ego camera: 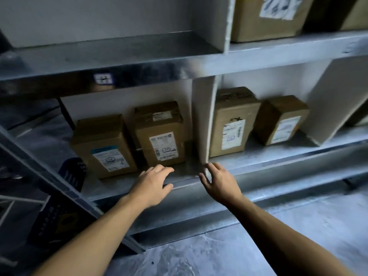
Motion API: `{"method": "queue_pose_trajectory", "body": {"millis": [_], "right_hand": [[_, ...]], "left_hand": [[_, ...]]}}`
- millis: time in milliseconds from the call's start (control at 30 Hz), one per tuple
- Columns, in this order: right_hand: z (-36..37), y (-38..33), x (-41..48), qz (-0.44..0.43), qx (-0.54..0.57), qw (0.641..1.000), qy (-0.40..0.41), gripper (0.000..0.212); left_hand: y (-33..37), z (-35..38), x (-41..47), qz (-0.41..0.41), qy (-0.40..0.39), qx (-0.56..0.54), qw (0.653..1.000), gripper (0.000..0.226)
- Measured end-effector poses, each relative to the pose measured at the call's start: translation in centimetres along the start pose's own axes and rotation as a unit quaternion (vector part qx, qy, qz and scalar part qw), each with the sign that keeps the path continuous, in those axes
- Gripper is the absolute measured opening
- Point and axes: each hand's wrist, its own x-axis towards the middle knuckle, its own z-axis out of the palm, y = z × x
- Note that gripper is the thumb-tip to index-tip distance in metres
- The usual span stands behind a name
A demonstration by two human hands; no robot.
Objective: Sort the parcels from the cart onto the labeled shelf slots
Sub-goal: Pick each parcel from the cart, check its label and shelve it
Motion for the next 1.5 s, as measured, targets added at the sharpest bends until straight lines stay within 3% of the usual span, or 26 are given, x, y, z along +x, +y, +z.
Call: {"method": "queue_pose_trajectory", "body": {"millis": [167,367,767,900,1133,1500], "right_hand": [[-6.4,8.5,-4.2,-0.024,-0.151,0.988,-0.011,0.047],[-15.7,19.5,-11.2,0.054,-0.267,0.962,-0.010,0.045],[-30.7,36.6,-27.8,0.284,-0.291,0.913,0.039,0.052],[-33.2,40.1,-30.9,0.329,-0.304,0.893,0.057,0.042],[-37.5,48.1,-33.9,0.413,-0.298,0.858,0.065,0.043],[-48.7,62.2,-36.0,0.548,-0.266,0.786,0.103,0.043]], "left_hand": [[9.0,2.1,3.1,0.086,-0.008,0.021,0.996,0.051],[24.3,5.9,7.3,0.176,-0.021,0.088,0.980,0.051],[54.4,13.4,9.7,0.368,-0.014,0.114,0.923,0.049],[61.0,15.3,10.2,0.426,-0.012,0.112,0.898,0.049],[72.8,19.7,14.8,0.483,-0.045,0.111,0.867,0.049],[94.1,22.9,24.3,0.586,-0.029,0.084,0.806,0.050]]}}
